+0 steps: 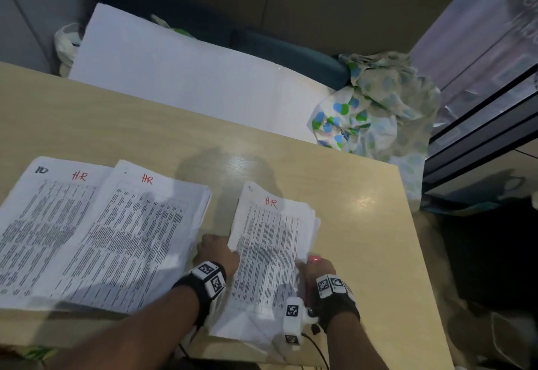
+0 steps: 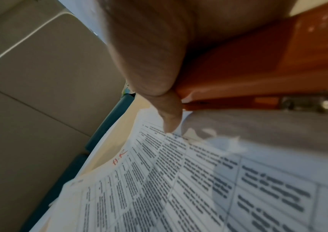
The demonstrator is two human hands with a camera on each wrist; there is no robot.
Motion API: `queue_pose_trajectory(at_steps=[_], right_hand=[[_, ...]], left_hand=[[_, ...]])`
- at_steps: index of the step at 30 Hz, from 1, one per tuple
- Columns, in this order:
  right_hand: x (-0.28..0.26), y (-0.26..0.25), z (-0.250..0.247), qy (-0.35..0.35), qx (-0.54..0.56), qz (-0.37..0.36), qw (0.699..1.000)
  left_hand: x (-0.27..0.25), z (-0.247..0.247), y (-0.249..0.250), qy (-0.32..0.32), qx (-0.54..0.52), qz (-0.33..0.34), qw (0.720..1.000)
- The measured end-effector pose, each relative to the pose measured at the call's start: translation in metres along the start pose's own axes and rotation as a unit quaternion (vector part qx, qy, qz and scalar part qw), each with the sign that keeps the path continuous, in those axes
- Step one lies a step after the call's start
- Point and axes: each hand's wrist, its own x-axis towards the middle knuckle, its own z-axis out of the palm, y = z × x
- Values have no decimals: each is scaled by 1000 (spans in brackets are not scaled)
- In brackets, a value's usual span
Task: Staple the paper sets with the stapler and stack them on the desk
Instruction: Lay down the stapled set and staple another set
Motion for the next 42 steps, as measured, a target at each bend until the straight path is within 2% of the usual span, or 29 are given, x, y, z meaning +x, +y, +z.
queue_pose_trajectory(at_steps=[4, 6, 9, 11, 16, 18, 22, 25, 30, 33, 39, 42], right_hand=[[1, -6, 1, 15, -20, -1, 1000], [3, -8, 2, 31, -32, -3, 999], [5, -12, 2, 24, -22, 5, 999], [3, -15, 1, 26, -30, 0, 999], [4, -21, -3, 23, -10, -64, 998], [3, -28, -10, 22, 35, -75, 996], [-7, -54, -28, 66, 60, -122, 989], [-26, -80, -35, 121, 103, -175, 972], [-60, -110, -36, 197, 180, -301, 916], [-75, -111, -33, 227, 197, -329, 895], [-84, -92, -29, 215, 167, -389, 880], [-85, -93, -35, 216, 154, -404, 875]], left_hand=[[-3, -11, 10, -14, -55, 4, 998], [-2, -13, 10, -45, -88, -2, 995], [-3, -18, 9, -75, -99, 37, 992], [-5, -22, 9, -71, -106, 61, 990], [-6, -39, 11, -81, -189, 119, 971], [-7, -48, 12, -83, -211, 133, 965], [-12, -65, 20, -66, -273, 148, 948], [-19, -78, 31, -42, -313, 194, 929], [-31, -95, 43, -4, -361, 266, 894], [-35, -103, 42, 0, -386, 306, 870], [-43, -123, 32, 38, -365, 363, 856], [-49, -138, 37, 57, -356, 426, 830]])
